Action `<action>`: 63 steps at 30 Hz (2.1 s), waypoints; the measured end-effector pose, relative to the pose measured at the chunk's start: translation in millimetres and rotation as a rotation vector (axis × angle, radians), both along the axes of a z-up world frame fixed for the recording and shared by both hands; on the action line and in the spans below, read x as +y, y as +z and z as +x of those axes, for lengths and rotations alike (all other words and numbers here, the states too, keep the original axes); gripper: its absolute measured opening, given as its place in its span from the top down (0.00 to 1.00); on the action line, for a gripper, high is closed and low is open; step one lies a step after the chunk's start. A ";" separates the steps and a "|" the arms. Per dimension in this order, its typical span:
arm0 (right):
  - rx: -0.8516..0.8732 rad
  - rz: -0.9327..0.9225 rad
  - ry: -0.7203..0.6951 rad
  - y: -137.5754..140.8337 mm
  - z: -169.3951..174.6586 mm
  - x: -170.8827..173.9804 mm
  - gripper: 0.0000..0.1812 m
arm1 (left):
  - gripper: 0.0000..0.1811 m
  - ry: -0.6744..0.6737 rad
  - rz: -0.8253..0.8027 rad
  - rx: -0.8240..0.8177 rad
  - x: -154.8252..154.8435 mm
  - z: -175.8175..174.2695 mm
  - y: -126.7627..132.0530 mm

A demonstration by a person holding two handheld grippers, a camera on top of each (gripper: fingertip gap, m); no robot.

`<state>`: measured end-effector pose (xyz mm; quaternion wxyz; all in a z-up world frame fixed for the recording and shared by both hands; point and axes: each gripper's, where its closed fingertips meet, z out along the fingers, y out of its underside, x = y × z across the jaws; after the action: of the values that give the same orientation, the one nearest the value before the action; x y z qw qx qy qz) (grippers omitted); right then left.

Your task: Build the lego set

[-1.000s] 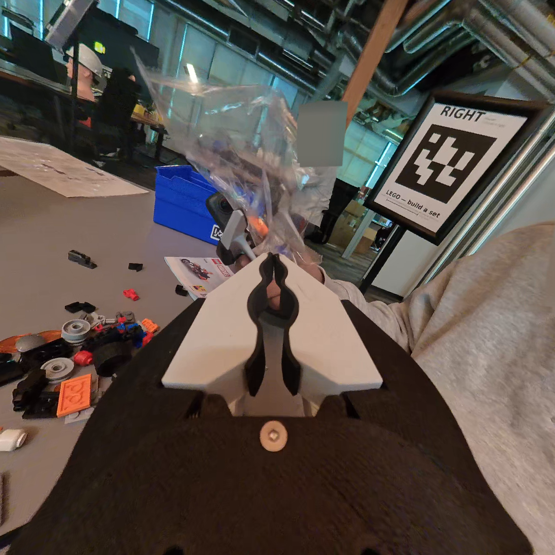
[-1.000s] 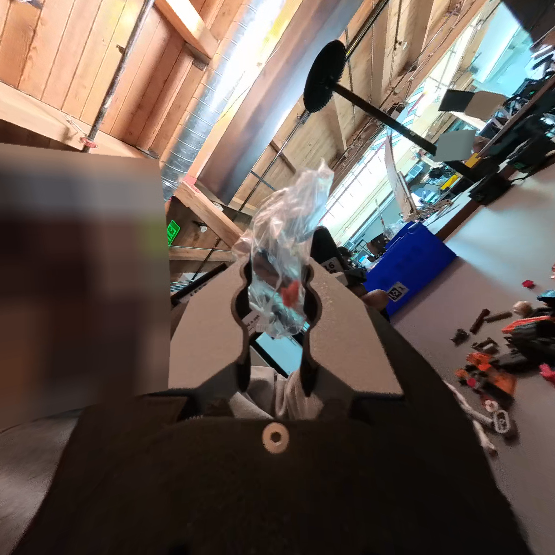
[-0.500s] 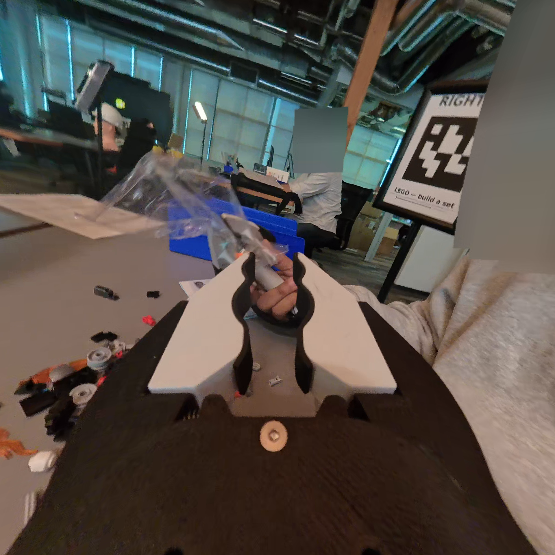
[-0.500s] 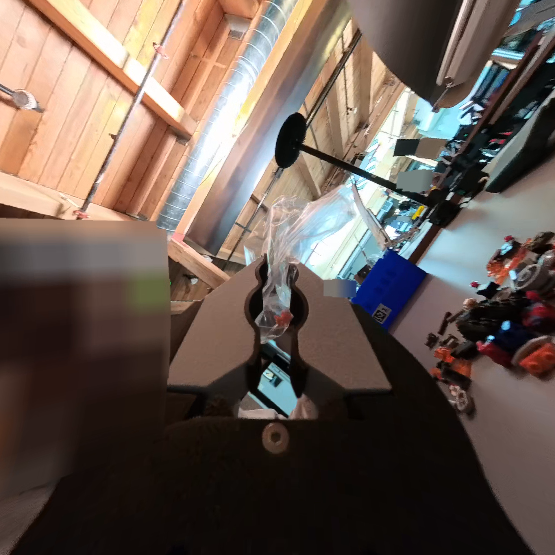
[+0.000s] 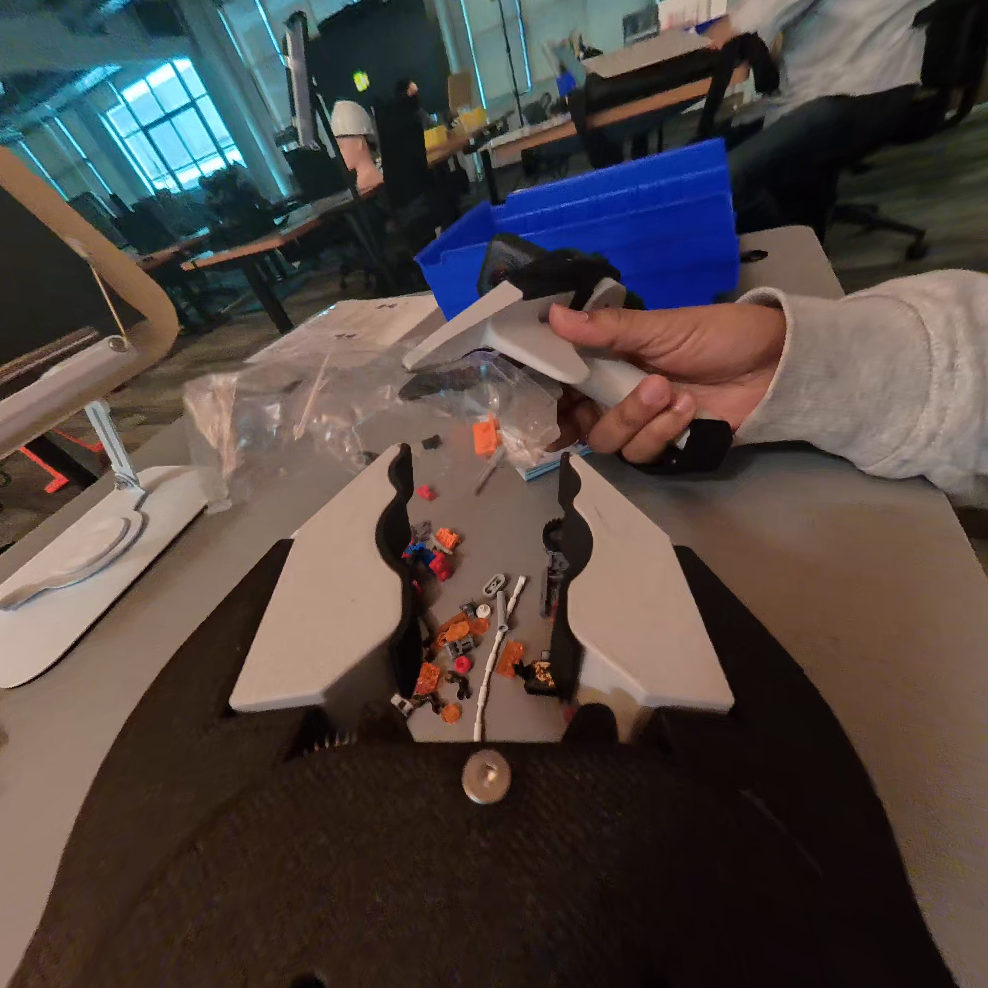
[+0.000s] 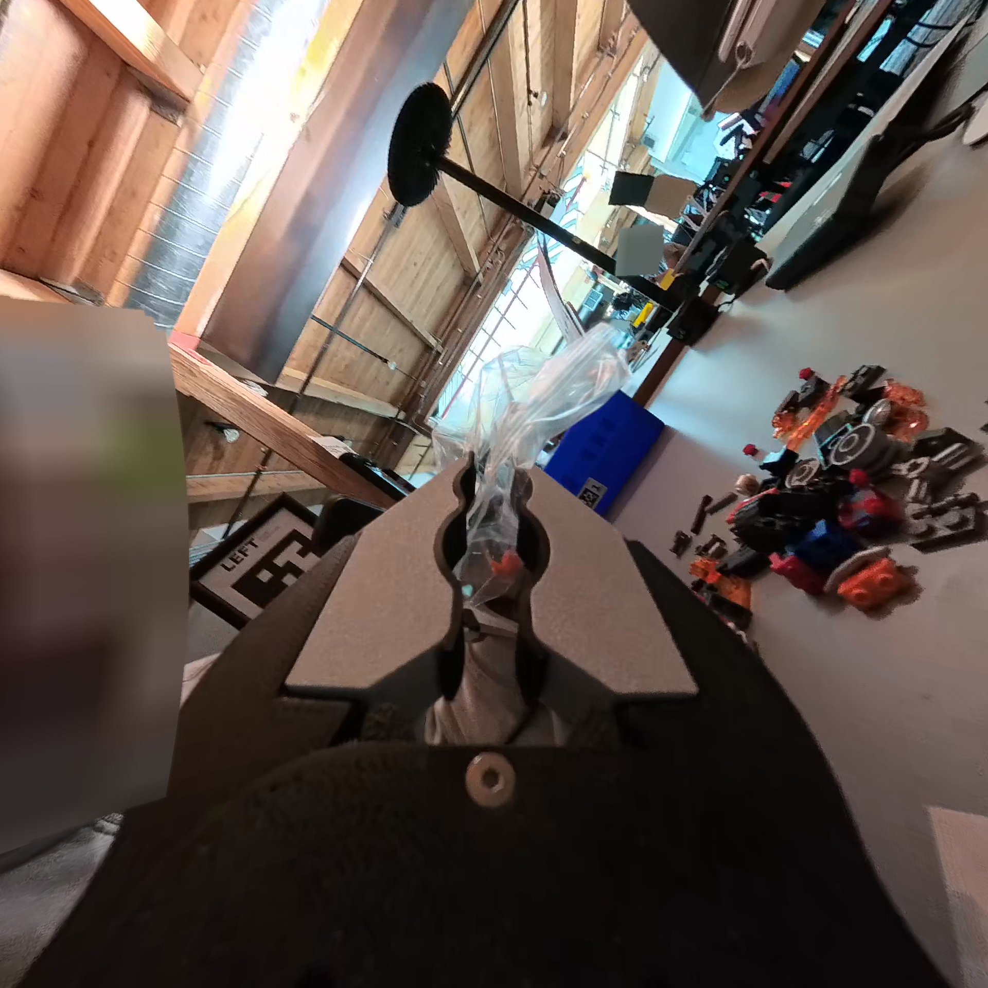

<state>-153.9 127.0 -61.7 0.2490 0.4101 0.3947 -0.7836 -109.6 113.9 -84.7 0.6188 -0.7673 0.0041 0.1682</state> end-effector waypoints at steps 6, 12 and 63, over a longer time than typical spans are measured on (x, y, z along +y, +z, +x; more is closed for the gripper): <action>0.015 0.013 -0.016 1.4 -0.2 2.0 0.95 | 0.93 -0.052 -0.060 0.029 1.8 8.5 -11.5; 0.037 0.047 -0.032 1.8 0.1 2.3 0.95 | 1.00 -0.070 -0.077 0.046 2.3 11.4 -14.6; 0.132 -0.039 0.098 20.9 21.1 -12.2 0.98 | 1.00 -0.404 0.177 -0.658 -8.4 37.3 17.6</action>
<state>-132.8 114.8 -40.8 0.2686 0.3328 0.4147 -0.8032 -72.4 105.4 -67.1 0.6715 -0.7076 -0.0579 -0.2121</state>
